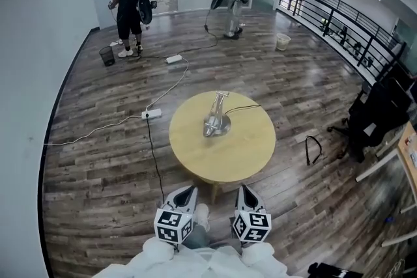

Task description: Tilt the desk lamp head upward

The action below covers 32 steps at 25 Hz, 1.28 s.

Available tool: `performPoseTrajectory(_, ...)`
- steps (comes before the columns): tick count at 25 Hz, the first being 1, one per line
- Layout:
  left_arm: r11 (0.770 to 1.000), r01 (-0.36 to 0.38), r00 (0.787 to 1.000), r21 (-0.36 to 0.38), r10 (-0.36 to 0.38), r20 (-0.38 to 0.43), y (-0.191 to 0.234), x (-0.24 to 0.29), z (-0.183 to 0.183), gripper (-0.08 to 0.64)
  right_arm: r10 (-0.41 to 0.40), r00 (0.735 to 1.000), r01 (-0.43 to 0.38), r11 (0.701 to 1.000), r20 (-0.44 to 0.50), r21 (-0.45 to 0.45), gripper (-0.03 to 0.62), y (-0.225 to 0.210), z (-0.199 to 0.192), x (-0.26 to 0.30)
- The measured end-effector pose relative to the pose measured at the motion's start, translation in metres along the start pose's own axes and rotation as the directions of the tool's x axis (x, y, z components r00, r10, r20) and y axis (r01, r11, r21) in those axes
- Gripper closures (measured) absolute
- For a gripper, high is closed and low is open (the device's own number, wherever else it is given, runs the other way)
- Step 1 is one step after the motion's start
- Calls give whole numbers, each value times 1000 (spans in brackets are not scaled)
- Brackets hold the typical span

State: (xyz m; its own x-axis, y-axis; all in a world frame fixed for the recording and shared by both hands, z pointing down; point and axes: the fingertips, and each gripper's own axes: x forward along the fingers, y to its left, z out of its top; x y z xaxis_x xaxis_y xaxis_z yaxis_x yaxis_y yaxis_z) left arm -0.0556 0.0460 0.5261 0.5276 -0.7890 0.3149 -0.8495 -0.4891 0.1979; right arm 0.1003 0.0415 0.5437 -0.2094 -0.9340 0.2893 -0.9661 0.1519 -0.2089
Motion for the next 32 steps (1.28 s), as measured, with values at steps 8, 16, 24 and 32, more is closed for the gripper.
performPoseTrajectory(8, 1000, 23, 1000, -3, -23, 3, 24, 54, 17, 558, 1, 1000, -1, 1000, -11, -20, 580, -9, 14, 59)
performPoseTrajectory(16, 999, 37, 999, 7, -37, -15, 57, 121, 46, 558, -8, 1000, 8, 1000, -5, -3, 580, -33, 42, 129)
performPoseTrajectory(24, 999, 37, 999, 29, -37, -9, 99, 189, 88, 558, -5, 1000, 5, 1000, 2, 7, 580, -52, 77, 212)
performPoseTrajectory(32, 1000, 25, 999, 14, -25, -20, 136, 231, 104, 558, -1, 1000, 1, 1000, -7, 23, 580, -57, 90, 267)
